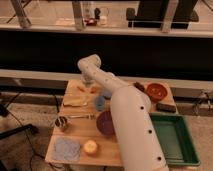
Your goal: Place pepper in purple bowl
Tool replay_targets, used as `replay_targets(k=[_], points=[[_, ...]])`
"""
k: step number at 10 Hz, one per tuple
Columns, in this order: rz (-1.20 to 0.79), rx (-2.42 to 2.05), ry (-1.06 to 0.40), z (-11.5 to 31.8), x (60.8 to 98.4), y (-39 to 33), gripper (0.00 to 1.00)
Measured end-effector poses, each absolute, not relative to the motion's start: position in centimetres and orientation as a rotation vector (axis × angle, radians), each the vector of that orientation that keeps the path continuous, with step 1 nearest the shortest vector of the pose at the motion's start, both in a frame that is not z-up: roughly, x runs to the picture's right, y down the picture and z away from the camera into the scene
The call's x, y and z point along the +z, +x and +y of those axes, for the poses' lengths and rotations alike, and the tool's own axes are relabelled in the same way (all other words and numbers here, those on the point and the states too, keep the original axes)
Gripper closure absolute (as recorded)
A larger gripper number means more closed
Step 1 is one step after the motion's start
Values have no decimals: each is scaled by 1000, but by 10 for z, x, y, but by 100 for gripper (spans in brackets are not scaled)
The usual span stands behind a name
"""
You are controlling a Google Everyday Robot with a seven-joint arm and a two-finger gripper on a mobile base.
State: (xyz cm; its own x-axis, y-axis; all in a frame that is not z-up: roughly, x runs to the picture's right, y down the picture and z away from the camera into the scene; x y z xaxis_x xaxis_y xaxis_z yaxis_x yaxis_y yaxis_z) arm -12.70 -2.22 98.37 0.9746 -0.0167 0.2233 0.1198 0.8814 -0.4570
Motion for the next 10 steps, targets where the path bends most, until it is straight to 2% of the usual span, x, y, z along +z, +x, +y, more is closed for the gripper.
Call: replay_targets(k=[7,10], points=[[-180,-160,-382,-31,988,-117,20],[-171,-160,-378,-33,992,-117,20]])
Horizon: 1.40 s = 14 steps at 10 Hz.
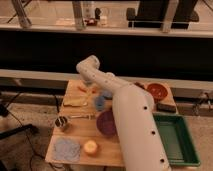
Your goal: Place pepper in purple bowl
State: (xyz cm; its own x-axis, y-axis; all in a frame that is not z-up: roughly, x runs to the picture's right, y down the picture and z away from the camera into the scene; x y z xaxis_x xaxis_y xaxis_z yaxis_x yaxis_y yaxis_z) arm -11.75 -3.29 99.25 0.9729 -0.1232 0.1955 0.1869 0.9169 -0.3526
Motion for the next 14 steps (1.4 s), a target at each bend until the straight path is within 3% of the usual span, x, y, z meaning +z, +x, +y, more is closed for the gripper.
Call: replay_targets(k=[8,14], points=[[-156,-98,-497,-31,1019,-107,20],[-135,-85,-578,2,1029,-97,20]])
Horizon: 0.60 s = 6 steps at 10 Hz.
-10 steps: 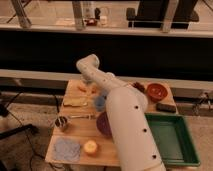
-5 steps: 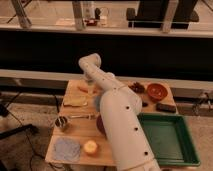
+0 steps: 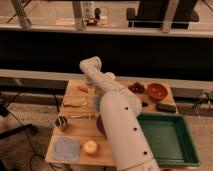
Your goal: Place pepper in purple bowl
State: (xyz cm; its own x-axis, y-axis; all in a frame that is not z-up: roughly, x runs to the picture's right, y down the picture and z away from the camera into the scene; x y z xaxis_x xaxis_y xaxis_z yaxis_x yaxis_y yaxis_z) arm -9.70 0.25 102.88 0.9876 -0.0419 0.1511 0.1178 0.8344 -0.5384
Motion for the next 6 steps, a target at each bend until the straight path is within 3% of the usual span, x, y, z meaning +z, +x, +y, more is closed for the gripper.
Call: replay_targets(k=[3,6], points=[[-131,-84,-591,6,1028,-95,20],[-130,-94,-593,3,1026,-96,42]])
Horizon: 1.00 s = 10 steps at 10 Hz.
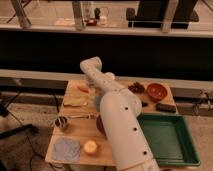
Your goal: Place pepper in purple bowl
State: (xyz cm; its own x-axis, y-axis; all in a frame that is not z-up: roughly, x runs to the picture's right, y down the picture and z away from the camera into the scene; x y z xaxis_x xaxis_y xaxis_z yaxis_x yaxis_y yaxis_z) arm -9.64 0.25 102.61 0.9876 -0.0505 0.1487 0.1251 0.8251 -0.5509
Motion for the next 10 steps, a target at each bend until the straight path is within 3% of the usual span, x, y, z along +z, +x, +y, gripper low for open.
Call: replay_targets(k=[2,5,6,8,10], points=[[-131,-105,-586,-5,1026,-98,53],[-134,-119,-621,-4,1027,-102,54],[-138,-125,-655,1,1028,-104,72],[-165,-114,-662,1,1014,-100,94],[-200,-100,-627,-10,992,-99,99]])
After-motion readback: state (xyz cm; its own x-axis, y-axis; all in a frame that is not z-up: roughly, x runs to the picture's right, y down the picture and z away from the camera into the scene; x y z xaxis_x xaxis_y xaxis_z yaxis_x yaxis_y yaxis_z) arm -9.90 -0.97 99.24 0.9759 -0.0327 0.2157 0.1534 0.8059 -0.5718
